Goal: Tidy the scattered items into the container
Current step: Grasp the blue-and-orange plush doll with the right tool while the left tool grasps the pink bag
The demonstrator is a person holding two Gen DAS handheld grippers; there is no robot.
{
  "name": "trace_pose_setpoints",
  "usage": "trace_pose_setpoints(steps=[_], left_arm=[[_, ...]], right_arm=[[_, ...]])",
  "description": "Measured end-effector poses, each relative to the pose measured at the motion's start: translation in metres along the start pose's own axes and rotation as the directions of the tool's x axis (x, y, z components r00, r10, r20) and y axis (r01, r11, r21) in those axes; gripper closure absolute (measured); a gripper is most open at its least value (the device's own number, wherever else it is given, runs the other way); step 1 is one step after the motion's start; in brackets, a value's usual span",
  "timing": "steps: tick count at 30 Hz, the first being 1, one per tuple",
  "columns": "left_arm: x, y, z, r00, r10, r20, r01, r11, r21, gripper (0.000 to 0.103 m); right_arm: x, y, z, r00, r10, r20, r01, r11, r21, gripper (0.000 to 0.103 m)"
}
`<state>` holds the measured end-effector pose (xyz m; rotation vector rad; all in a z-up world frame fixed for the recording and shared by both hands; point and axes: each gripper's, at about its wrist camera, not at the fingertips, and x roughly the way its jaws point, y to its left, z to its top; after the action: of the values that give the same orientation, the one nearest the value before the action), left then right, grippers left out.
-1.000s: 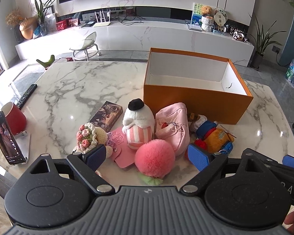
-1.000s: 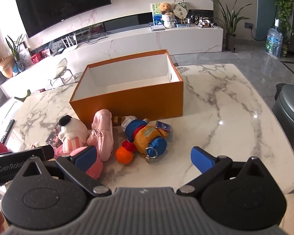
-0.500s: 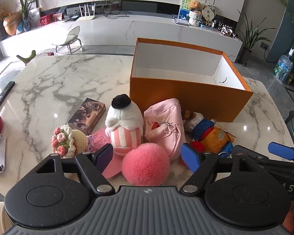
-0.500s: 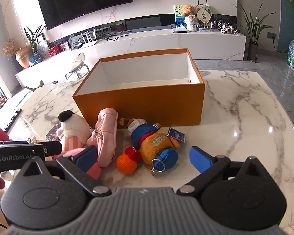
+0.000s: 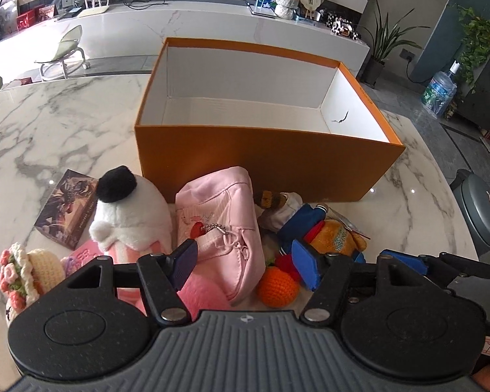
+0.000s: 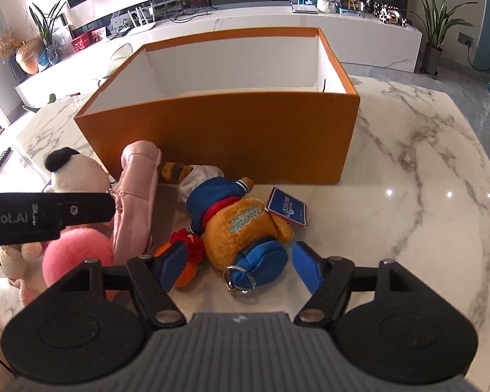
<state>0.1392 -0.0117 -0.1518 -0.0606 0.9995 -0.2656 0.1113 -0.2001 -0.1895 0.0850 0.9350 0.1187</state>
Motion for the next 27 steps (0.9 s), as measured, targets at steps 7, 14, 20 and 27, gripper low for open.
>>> trace_pose_setpoints(steps=[7, 14, 20, 27], left_arm=[[0.042, -0.003, 0.010, 0.997, 0.016, -0.073, -0.014, 1.000, 0.026, 0.024], [0.061, 0.002, 0.018, 0.993, 0.030, -0.117, -0.026, 0.999, 0.034, 0.031], [0.055, 0.007, 0.014, 0.994, 0.002, -0.109, 0.002, 0.999, 0.038, 0.046], [0.029, 0.005, 0.008, 0.998, -0.018, -0.065, 0.021, 0.999, 0.046, 0.056]], right_arm=[[0.033, -0.012, 0.007, 0.998, 0.020, -0.064, -0.018, 1.000, 0.024, 0.029], [0.054, -0.014, 0.016, 0.991, 0.063, -0.116, -0.059, 0.998, 0.036, 0.031], [0.053, -0.010, 0.016, 0.991, 0.067, -0.118, -0.066, 0.998, 0.015, 0.042], [0.031, -0.006, 0.015, 0.995, 0.067, -0.068, -0.067, 0.998, -0.006, 0.048]])
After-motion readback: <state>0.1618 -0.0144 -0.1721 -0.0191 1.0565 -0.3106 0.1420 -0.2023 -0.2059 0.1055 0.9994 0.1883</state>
